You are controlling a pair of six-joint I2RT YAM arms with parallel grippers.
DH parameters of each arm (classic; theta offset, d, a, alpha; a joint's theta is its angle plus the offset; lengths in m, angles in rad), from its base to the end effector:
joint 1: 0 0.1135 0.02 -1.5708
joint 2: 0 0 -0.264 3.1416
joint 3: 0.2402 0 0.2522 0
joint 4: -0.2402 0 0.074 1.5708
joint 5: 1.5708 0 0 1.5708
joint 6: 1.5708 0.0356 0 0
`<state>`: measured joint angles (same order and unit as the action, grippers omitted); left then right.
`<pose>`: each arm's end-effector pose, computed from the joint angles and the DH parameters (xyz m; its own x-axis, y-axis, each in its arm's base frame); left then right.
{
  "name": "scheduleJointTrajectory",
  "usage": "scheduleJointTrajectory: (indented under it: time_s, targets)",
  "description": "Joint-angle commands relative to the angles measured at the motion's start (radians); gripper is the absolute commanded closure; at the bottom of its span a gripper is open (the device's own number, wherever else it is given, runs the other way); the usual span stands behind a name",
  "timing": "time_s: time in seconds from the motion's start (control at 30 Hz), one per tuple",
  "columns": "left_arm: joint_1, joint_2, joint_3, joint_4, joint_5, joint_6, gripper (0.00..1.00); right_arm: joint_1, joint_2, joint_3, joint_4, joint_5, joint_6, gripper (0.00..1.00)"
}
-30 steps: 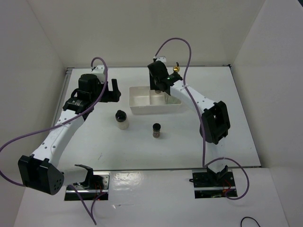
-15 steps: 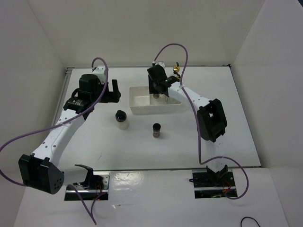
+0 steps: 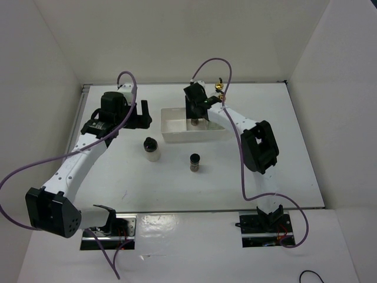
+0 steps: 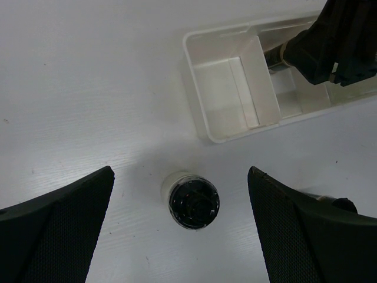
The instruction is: Organize the condiment bottles
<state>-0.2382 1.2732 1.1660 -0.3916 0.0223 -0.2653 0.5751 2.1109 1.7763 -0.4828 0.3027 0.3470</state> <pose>0.2805 -0.0689 0.3469 -0.5154 -0.1446 -0.8446 0.1241 0.9627 -0.2405 0.4092 0.2526 0.2374 -0.6939 -0.0629 -0.7173 -0.1192 0.9925 0.0282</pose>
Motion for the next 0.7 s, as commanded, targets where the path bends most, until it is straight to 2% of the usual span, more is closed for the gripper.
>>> scheduleJointTrajectory:
  time_s: [0.0, 0.07, 0.1, 0.23, 0.43, 0.67]
  targets:
    - [-0.004, 0.008, 0.064, 0.007, 0.085, 0.026, 0.00, -0.006, 0.009, 0.028, 0.023, 0.001, 0.003, 0.70]
    - [-0.004, 0.017, 0.083, -0.045, 0.119, 0.046, 0.00, -0.006, 0.009, 0.028, 0.023, 0.001, 0.003, 0.64]
    - [-0.004, 0.028, 0.107, -0.070, 0.139, 0.046, 0.00, -0.006, 0.009, 0.028, 0.013, 0.001, 0.003, 0.55]
    - [-0.004, 0.049, 0.118, -0.199, 0.153, 0.066, 0.00, -0.006, 0.009, 0.046, 0.004, 0.001, 0.003, 0.38]
    - [-0.004, 0.026, 0.072, -0.199, 0.145, 0.045, 0.00, -0.006, 0.009, 0.095, -0.014, 0.001, 0.003, 0.19]
    - [-0.004, 0.035, -0.014, -0.141, 0.205, 0.026, 0.00, -0.006, -0.009, 0.153, -0.025, 0.019, 0.014, 0.14]
